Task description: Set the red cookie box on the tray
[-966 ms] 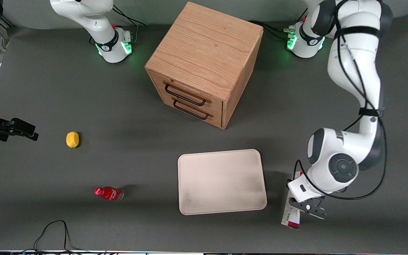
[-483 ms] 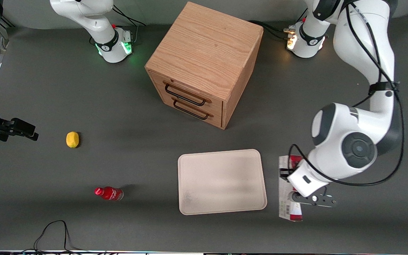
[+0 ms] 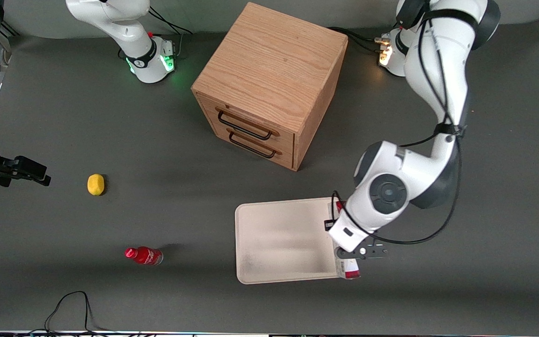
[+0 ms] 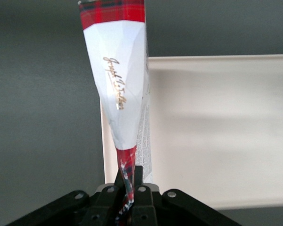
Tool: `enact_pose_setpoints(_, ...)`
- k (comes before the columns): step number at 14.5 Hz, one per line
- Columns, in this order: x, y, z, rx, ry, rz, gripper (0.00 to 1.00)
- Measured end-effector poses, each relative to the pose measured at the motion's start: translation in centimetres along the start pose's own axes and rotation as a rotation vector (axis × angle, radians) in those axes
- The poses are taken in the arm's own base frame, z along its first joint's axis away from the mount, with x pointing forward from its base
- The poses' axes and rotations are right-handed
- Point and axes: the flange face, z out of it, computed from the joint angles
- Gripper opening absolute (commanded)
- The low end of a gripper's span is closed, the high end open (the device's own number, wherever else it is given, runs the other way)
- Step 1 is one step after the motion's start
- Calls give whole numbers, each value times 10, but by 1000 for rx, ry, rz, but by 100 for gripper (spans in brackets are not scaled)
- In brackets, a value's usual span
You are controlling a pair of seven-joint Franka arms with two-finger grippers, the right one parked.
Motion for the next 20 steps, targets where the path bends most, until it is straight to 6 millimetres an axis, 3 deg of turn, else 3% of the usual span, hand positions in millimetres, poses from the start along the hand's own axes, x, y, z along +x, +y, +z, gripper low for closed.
enact_pose_setpoints(2,-10,5,30,37,-10,8,0)
enact_pose_setpoints(7,-14,7,55,20,22,12,0)
enact_pose_setpoints(8,-16,7,59,16,27,14,11)
enact_pose_setpoints(9,-17,7,63,16,28,16,44)
enact_pose_setpoints(10,-18,6,66,19,25,18,99)
enact_pose_setpoints(16,-13,4,56,21,61,25,100)
enact_pose_setpoints(18,-5,-6,27,12,91,11,100)
enact_pose_setpoints(20,0,-28,-19,12,122,-9,100)
